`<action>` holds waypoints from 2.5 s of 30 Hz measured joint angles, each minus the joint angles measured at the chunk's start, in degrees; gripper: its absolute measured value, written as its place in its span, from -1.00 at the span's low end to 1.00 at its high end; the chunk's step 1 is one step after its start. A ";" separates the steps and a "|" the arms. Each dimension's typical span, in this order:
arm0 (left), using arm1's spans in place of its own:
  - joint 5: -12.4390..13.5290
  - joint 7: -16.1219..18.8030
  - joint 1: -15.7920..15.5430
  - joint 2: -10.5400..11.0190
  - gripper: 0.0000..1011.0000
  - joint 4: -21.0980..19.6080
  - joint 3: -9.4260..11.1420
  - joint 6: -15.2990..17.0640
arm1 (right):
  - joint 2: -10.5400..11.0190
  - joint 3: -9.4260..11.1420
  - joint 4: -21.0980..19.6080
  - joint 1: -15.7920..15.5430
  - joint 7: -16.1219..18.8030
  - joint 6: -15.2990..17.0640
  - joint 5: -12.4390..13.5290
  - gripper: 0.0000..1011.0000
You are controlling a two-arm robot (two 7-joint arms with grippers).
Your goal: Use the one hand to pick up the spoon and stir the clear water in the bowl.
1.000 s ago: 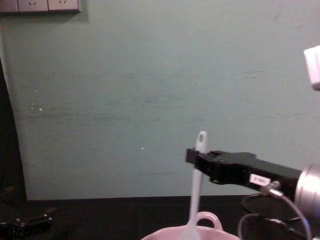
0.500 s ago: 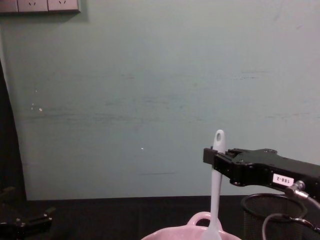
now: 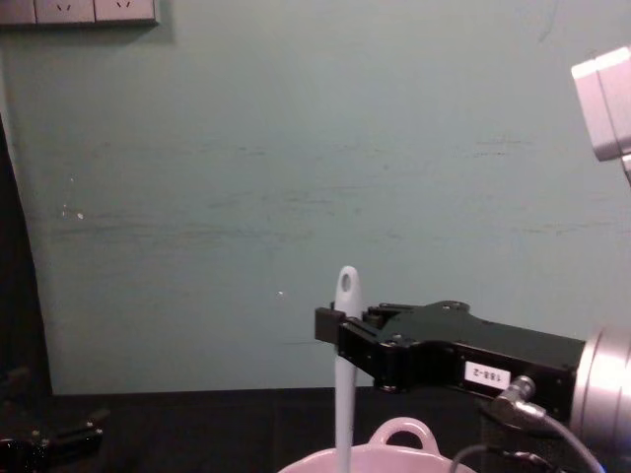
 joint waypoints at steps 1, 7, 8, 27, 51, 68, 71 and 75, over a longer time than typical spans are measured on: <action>0.00 0.00 0.00 0.00 0.99 0.00 0.00 0.00 | -0.27 -0.20 0.02 0.08 0.04 -0.21 -0.05 -0.77; 0.00 0.00 0.00 0.00 0.99 0.00 0.00 0.00 | -1.86 -0.24 2.23 0.92 0.29 -1.32 0.75 -0.77; 0.00 0.00 0.00 0.00 0.99 0.00 0.00 0.00 | -2.11 -0.13 2.74 1.04 0.33 -1.48 1.05 -0.77; 0.00 0.00 0.00 0.00 0.99 0.00 0.00 0.00 | -1.59 5.06 6.79 1.32 -2.23 -3.48 3.22 -0.77; 0.00 0.00 0.00 0.00 0.99 0.00 0.00 0.00 | 0.95 0.62 -1.21 -0.66 1.26 0.14 -0.49 -0.77; 0.00 0.00 0.00 0.00 0.99 0.00 0.00 0.00 | -3.86 1.27 7.16 2.22 1.17 -1.51 5.13 -0.77; 0.00 0.00 0.00 0.00 0.99 0.00 0.00 0.00 | -3.98 2.08 8.05 2.55 0.41 -1.76 5.64 -0.77; 0.00 0.00 0.00 0.00 0.99 0.00 0.00 0.00 | -3.31 3.02 8.24 2.62 -0.88 -1.85 5.52 -0.77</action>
